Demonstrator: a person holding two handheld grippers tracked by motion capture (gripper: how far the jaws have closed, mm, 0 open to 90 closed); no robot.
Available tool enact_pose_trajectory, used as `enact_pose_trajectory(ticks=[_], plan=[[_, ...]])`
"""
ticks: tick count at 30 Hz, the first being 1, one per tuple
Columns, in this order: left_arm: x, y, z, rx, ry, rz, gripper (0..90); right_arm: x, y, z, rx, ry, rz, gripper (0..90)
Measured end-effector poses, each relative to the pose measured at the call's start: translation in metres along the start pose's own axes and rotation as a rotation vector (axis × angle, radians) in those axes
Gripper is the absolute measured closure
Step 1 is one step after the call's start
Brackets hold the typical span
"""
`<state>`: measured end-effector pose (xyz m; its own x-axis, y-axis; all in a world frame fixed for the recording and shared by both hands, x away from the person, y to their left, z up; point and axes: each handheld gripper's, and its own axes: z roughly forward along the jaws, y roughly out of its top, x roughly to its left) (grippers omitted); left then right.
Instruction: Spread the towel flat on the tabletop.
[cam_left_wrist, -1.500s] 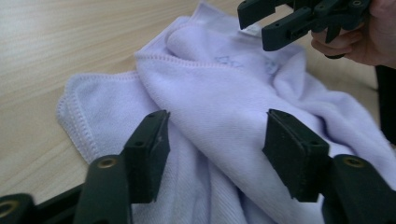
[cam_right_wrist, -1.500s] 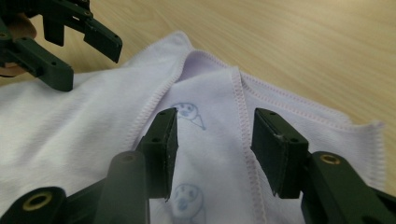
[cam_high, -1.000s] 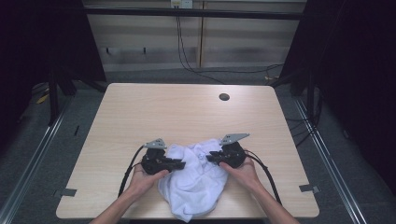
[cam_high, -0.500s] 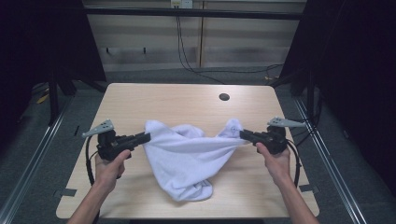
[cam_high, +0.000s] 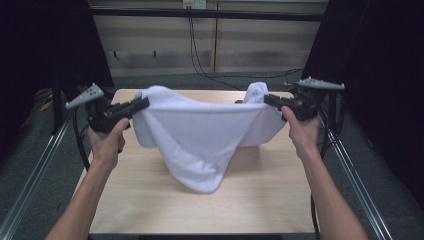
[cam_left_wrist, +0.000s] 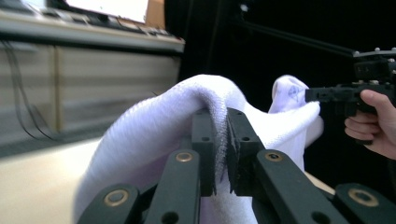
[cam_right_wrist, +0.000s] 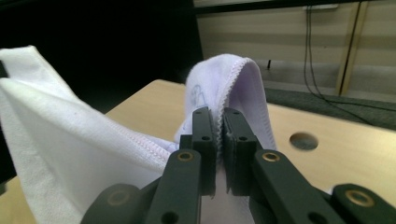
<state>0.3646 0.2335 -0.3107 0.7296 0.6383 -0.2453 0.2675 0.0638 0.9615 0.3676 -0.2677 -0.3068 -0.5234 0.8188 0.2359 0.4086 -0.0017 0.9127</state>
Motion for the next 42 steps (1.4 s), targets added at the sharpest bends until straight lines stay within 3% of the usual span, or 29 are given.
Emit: enact_pose_trajectory(ticks=[1, 3, 4, 5, 7, 9, 10, 11, 12, 13, 14, 17, 18, 19, 20, 21, 24, 25, 28, 31, 32, 34, 35, 36, 39, 40, 41, 42], plan=[[0.002, 0.017, 0.004, -0.010, 0.024, 0.026, 83.7, -0.001, 0.010, 0.004, -0.004, -0.008, -0.003, 84.0], [0.004, 0.026, 0.006, -0.019, 0.034, 0.030, 83.7, -0.003, 0.021, 0.008, -0.011, -0.013, -0.007, 83.8], [0.005, 0.041, 0.004, -0.050, 0.051, 0.041, 83.6, -0.004, 0.042, 0.013, -0.034, -0.018, -0.022, 84.0], [0.003, 0.048, 0.003, -0.072, 0.055, 0.038, 83.6, -0.003, 0.052, 0.014, -0.053, -0.012, -0.030, 84.1], [0.000, 0.053, 0.001, -0.085, 0.052, 0.050, 83.6, -0.001, 0.061, 0.013, -0.083, -0.008, -0.049, 84.2], [-0.013, 0.053, -0.008, -0.081, 0.008, 0.094, 83.6, 0.006, 0.077, 0.005, -0.180, -0.020, -0.089, 85.3], [-0.013, 0.053, -0.008, -0.081, 0.008, 0.094, 83.6, 0.006, 0.077, 0.005, -0.180, -0.020, -0.089, 85.3], [-0.022, 0.037, -0.011, -0.045, -0.021, 0.115, 83.6, 0.005, 0.069, 0.000, -0.183, 0.009, -0.073, 85.7], [-0.022, 0.037, -0.011, -0.045, -0.021, 0.115, 83.6, 0.003, 0.059, 0.000, -0.164, 0.019, -0.072, 85.8], [-0.023, 0.026, -0.013, -0.020, -0.037, 0.110, 83.6, 0.003, 0.059, 0.000, -0.164, 0.019, -0.072, 85.8], [-0.024, -0.004, -0.016, 0.022, -0.073, 0.077, 83.5, -0.001, 0.031, -0.001, -0.097, 0.033, -0.074, 86.0], [-0.026, -0.053, -0.018, 0.111, -0.109, 0.002, 83.5, -0.010, -0.024, -0.004, -0.025, 0.078, -0.013, 86.3], [-0.026, -0.053, -0.018, 0.111, -0.109, 0.002, 83.5, -0.010, -0.024, -0.004, -0.025, 0.078, -0.013, 86.3], [-0.033, -0.081, -0.020, 0.191, -0.128, 0.007, 83.4, -0.015, -0.059, -0.006, 0.028, 0.102, 0.031, 86.3], [-0.037, -0.095, -0.022, 0.222, -0.140, 0.002, 83.3, -0.016, -0.075, -0.009, 0.054, 0.099, 0.043, 86.3], [-0.037, -0.095, -0.022, 0.222, -0.140, 0.002, 83.1, -0.016, -0.075, -0.009, 0.054, 0.099, 0.043, 86.3], [-0.048, -0.127, -0.025, 0.289, -0.199, -0.052, 82.3, -0.018, -0.114, -0.016, 0.131, 0.101, 0.050, 86.3], [-0.053, -0.140, -0.027, 0.315, -0.237, -0.057, 81.2, -0.022, -0.132, -0.022, 0.163, 0.094, 0.067, 86.3], [-0.057, -0.147, -0.027, 0.330, -0.264, -0.059, 78.7, -0.026, -0.145, -0.026, 0.196, 0.073, 0.067, 86.4], [-0.055, -0.146, -0.029, 0.301, -0.289, -0.069, 71.4, -0.039, -0.156, -0.035, 0.204, -0.011, 0.042, 86.2], [-0.055, -0.146, -0.029, 0.301, -0.289, -0.069, 69.4, -0.039, -0.156, -0.035, 0.204, -0.011, 0.042, 86.2], [-0.051, -0.146, -0.030, 0.303, -0.274, -0.071, 67.9, -0.056, -0.161, -0.042, 0.196, -0.054, 0.074, 72.6], [-0.045, -0.148, -0.028, 0.318, -0.237, -0.067, 67.2, -0.058, -0.163, -0.044, 0.204, -0.062, 0.089, 63.2], [-0.045, -0.148, -0.028, 0.318, -0.237, -0.067, 66.9, -0.058, -0.163, -0.044, 0.204, -0.062, 0.089, 63.2], [-0.024, -0.157, -0.019, 0.366, -0.166, -0.084, 65.1, -0.049, -0.175, -0.055, 0.237, -0.077, 0.095, 52.1], [-0.024, -0.157, -0.019, 0.366, -0.166, -0.084, 63.4, -0.049, -0.175, -0.055, 0.237, -0.077, 0.095, 52.1], [-0.011, -0.161, -0.015, 0.381, -0.122, -0.098, 62.9, -0.043, -0.180, -0.063, 0.227, -0.068, 0.086, 51.9], [-0.011, -0.161, -0.015, 0.381, -0.122, -0.098, 61.3, -0.039, -0.182, -0.066, 0.225, -0.065, 0.078, 51.9]])
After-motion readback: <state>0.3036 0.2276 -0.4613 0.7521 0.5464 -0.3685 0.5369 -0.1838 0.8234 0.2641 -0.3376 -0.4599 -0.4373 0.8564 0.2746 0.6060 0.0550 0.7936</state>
